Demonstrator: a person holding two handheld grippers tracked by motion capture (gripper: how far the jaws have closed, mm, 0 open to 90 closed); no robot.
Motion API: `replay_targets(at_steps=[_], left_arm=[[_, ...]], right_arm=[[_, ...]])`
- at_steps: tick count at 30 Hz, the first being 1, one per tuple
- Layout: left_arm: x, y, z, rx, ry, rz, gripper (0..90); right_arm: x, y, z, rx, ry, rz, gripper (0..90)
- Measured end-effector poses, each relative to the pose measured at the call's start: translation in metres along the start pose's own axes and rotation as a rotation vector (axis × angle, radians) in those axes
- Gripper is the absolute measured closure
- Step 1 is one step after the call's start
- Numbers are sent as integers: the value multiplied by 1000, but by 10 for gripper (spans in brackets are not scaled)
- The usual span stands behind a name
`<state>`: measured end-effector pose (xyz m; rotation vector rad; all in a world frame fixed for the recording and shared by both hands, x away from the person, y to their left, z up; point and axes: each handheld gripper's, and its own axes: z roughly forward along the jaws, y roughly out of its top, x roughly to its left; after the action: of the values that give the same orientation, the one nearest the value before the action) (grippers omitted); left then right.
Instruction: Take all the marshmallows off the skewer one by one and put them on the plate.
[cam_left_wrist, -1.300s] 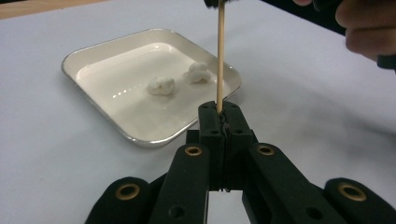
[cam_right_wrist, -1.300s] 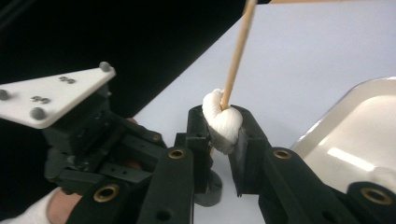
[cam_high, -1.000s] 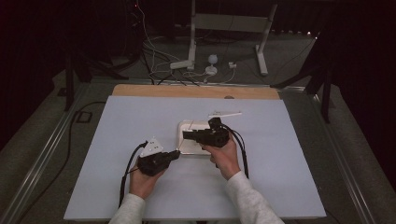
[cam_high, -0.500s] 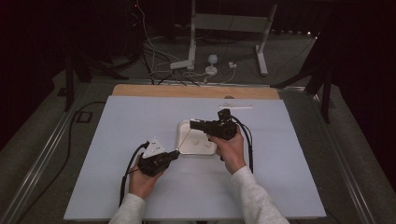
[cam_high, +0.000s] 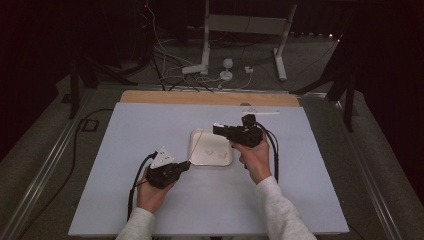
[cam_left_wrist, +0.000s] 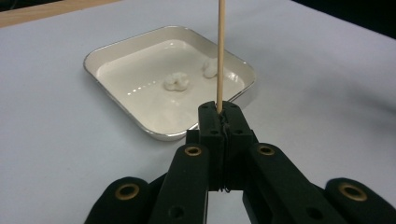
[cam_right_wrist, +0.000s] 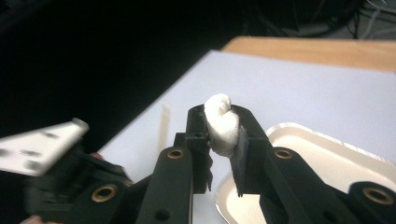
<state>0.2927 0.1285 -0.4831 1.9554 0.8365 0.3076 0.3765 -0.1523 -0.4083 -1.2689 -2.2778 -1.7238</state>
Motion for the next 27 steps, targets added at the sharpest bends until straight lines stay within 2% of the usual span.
replay_targets(at_steps=[3, 4, 5, 6, 7, 9, 10, 16, 17, 20, 24, 27], left_arm=[[2, 0, -1, -11, -8, -19, 900], [2, 0, -1, -11, -8, -19, 900], [2, 0, -1, -13, -9, -22, 900], [3, 0, -1, -13, -10, -23, 900], [3, 0, -1, -15, -12, -26, 900], [2, 1, -1, -20, -17, -30, 900], [2, 1, -1, -22, -19, -32, 900], [2, 1, -1, -24, -28, -41, 900], [3, 1, -1, -25, -28, -44, 900], [4, 2, -1, -27, -26, -49, 900], [8, 4, -1, -46, -34, -84, 900], [7, 4, 0, -38, -30, -92, 900]], right_arm=[[-6, -8, 7, 35, -43, -13, 781], [-6, -8, 7, 35, -43, -13, 781], [-10, -14, 11, 63, -75, -24, 778], [-10, -14, 11, 63, -75, -24, 778], [-14, -19, 15, 88, -106, -36, 774], [-15, -20, 16, 94, -110, -33, 771], [-18, -24, 20, 113, -130, -35, 765], [-26, -31, 28, 147, -149, -28, 745], [-27, -32, 29, 153, -151, -21, 720], [-28, -34, 32, 160, -158, -18, 533], [-26, -35, 32, 173, -173, -43, 362], [-22, -37, 28, 162, -183, -64, 250]])
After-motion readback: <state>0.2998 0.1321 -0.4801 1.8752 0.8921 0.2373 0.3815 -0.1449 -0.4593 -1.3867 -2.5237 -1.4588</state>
